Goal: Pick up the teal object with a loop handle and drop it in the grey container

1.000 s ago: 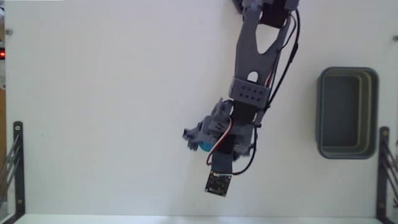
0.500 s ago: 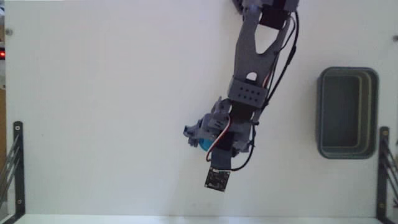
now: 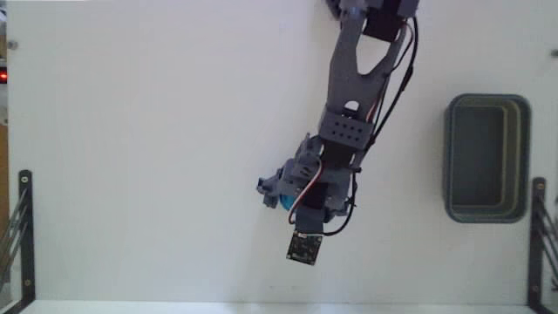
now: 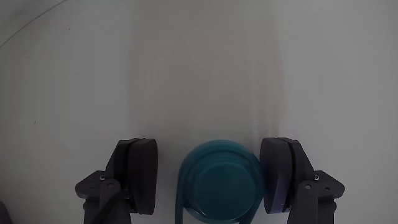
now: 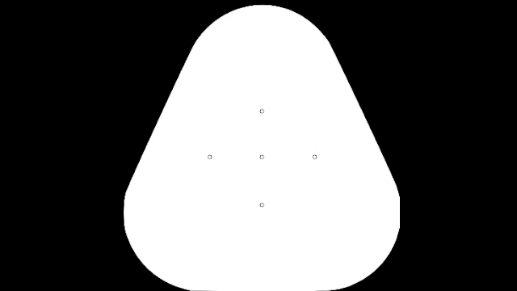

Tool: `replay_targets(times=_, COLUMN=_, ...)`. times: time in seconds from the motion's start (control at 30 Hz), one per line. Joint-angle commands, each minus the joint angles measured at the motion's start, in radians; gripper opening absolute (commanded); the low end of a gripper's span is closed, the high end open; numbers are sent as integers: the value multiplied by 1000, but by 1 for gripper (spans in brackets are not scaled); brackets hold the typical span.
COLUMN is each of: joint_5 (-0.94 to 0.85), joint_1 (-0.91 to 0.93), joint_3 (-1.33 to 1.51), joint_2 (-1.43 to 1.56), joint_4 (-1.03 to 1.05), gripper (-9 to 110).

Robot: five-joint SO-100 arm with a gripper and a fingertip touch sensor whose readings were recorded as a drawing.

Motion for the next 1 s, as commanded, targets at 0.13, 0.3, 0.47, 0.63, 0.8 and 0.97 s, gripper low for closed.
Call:
replay_targets(times=0.13, joint_5=2, joint_1=-4, joint_3=10, joint_2=32, joint_4=-10, gripper=110)
replay_targets(times=0.3, joint_5=2, joint_1=-4, joint_3=10, joint_2=32, joint_4=-10, gripper=110)
replay_targets(times=0.47, joint_5=2, joint_1=-4, joint_3=10, joint_2=32, joint_4=-10, gripper=109)
replay_targets(times=0.63, joint_5=2, joint_1=-4, joint_3=10, joint_2=32, joint_4=-10, gripper=107)
replay_targets(times=0.8, joint_5=2, joint_1=-4, joint_3=10, joint_2=32, joint_4=-10, gripper=106)
replay_targets(times=0.97, joint_5=2, joint_1=-4, joint_3=10, joint_2=32, joint_4=-10, gripper=105)
